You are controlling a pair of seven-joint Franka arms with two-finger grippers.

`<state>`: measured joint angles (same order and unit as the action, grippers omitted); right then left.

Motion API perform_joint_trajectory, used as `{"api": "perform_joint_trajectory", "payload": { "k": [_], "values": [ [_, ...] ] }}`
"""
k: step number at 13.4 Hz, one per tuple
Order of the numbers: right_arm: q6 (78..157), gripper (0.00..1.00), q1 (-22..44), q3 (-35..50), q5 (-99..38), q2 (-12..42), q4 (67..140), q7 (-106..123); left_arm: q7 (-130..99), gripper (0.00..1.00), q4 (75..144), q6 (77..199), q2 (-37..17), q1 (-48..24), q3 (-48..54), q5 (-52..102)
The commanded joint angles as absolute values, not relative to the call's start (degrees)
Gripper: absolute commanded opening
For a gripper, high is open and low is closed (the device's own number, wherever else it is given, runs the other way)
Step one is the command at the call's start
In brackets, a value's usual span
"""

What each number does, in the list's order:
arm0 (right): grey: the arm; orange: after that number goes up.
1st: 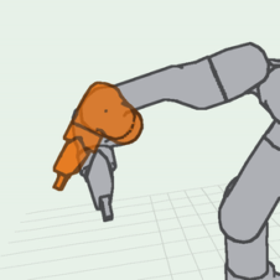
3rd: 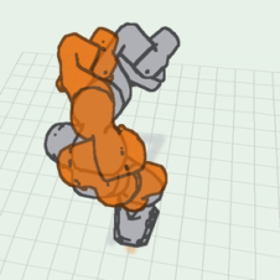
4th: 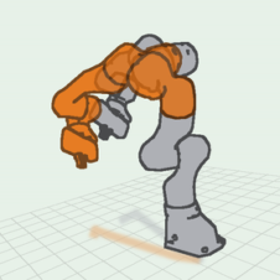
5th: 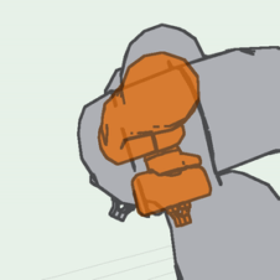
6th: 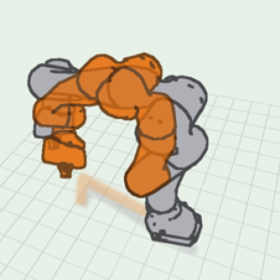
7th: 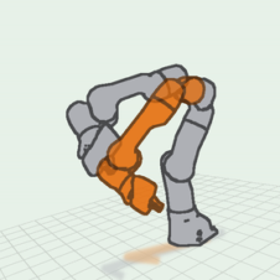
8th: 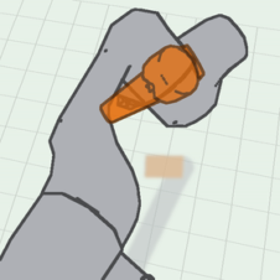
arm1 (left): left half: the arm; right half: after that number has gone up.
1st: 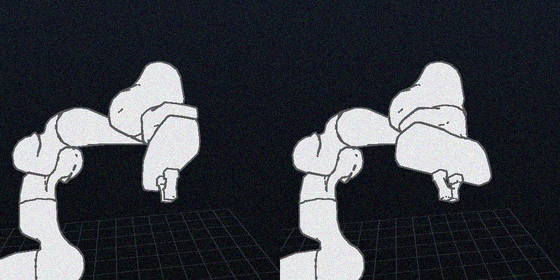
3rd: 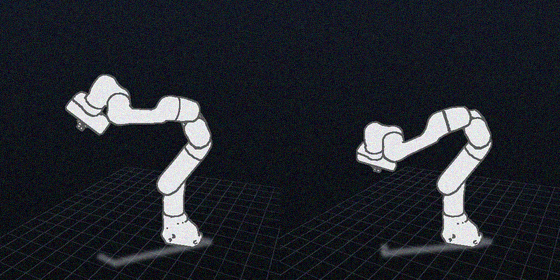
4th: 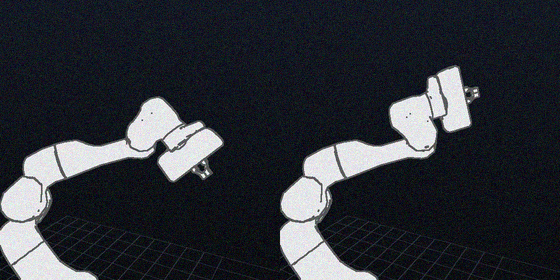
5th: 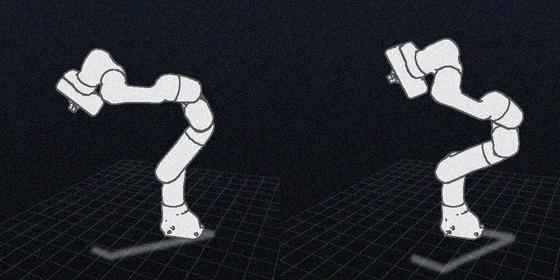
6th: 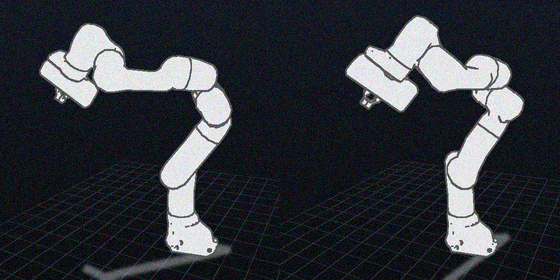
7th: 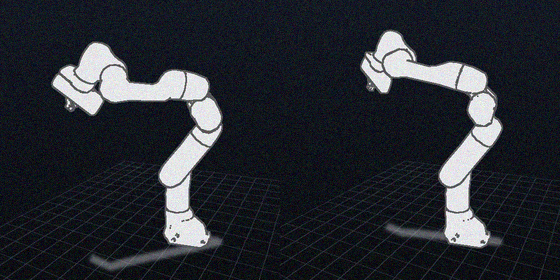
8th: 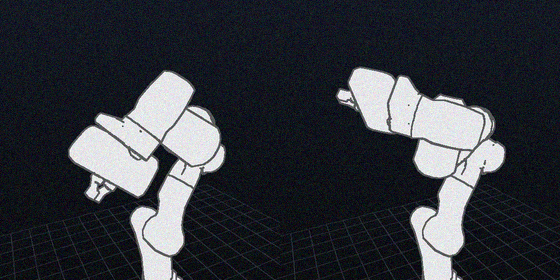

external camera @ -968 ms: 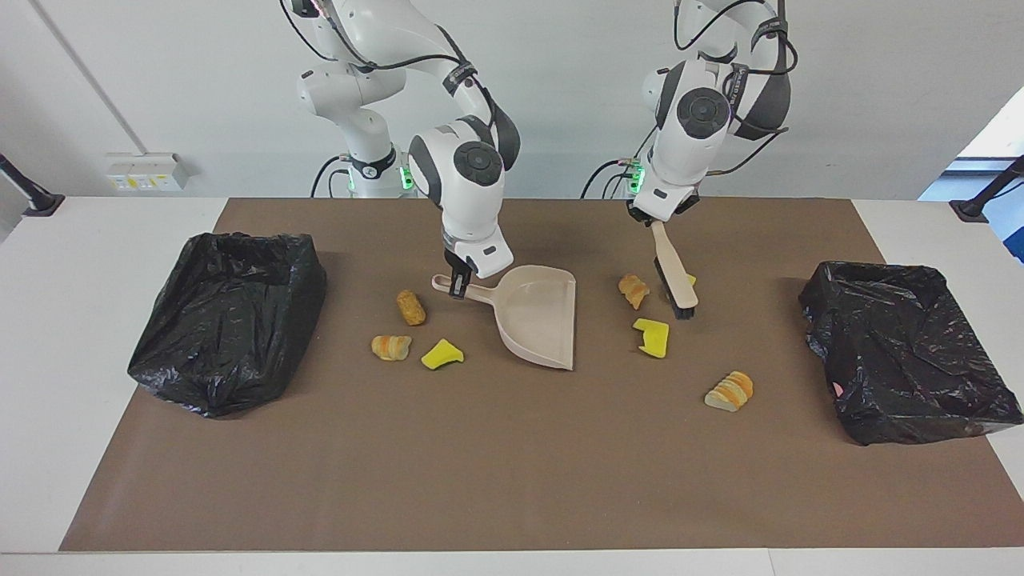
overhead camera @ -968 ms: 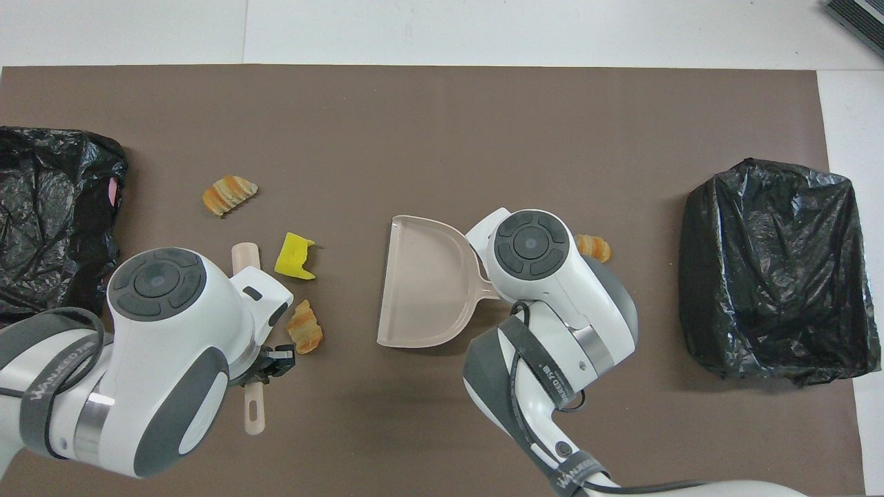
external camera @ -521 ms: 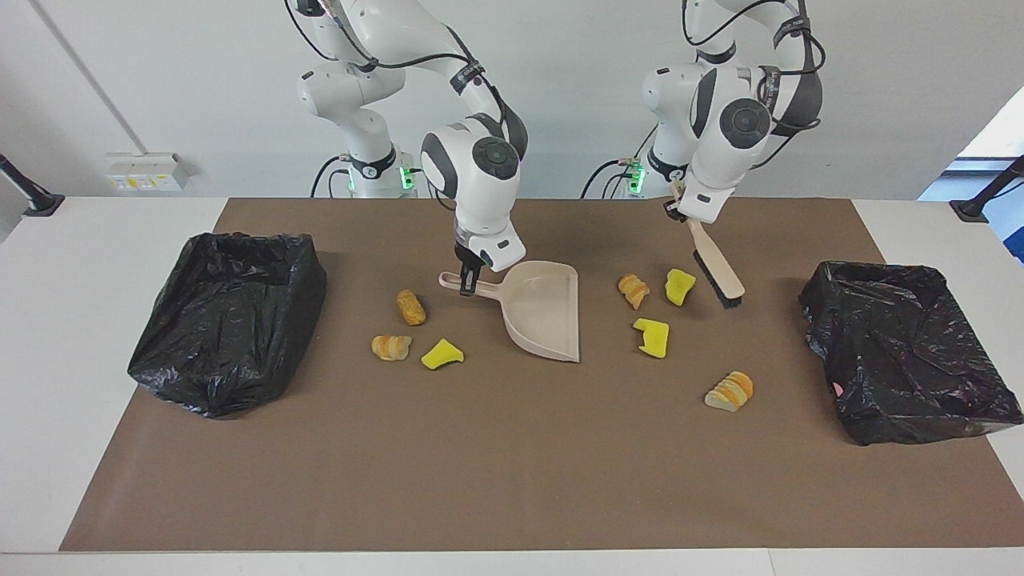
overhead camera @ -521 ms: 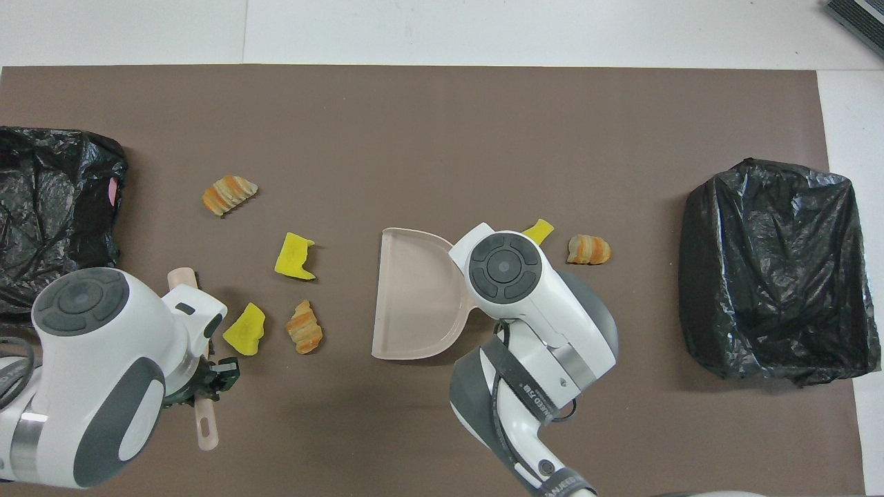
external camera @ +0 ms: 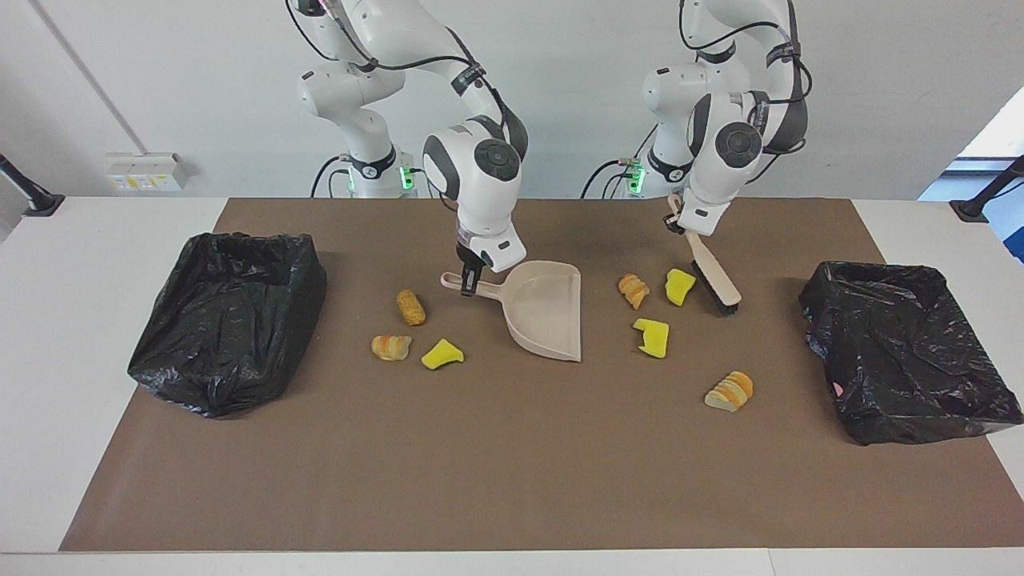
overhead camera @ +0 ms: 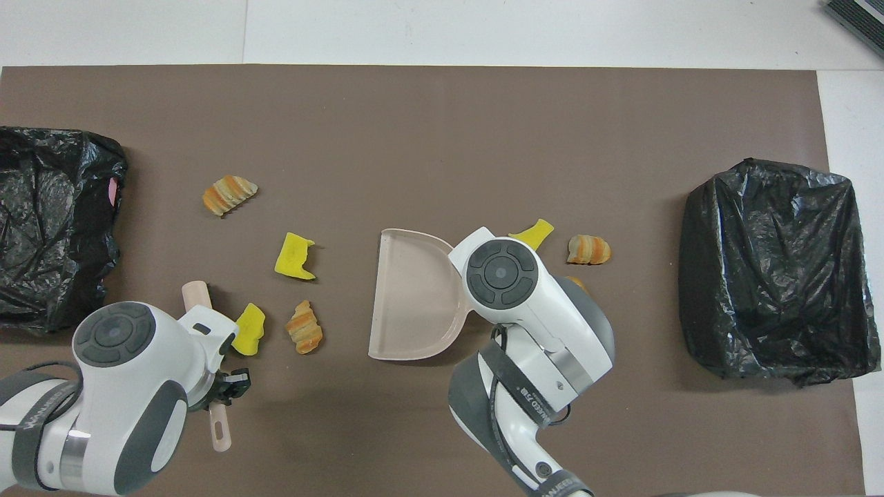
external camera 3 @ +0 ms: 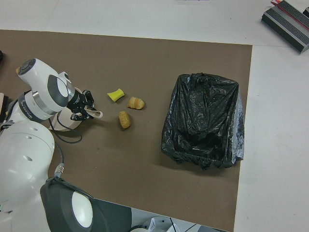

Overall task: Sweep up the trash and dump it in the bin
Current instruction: 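Sweep the yellow sponge and chunks into the dustpan with the left gripper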

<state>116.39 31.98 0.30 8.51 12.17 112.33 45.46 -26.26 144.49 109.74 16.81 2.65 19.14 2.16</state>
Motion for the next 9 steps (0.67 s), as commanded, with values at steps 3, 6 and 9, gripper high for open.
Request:
{"api": "perform_joint_trajectory", "payload": {
  "k": [3, 6, 9],
  "values": [
    [116.90, 0.00, 32.17, 0.62, 9.93, 11.60, 113.64, 42.80, -27.51, 0.00, 144.67, 116.10, 13.71, -3.34, 19.16, 2.02],
    [115.49, 0.00, 32.08, 0.53, 10.02, 11.60, 113.64, 42.80, -26.63, 0.00, 142.92, 117.16, 11.52, -5.96, 20.21, 7.53],
    [113.30, 0.00, 31.73, 0.53, 10.02, 11.43, 113.64, 42.89, -27.77, 0.00, 140.89, 121.11, 7.47, -10.54, 20.39, 10.62]
  ]
}}
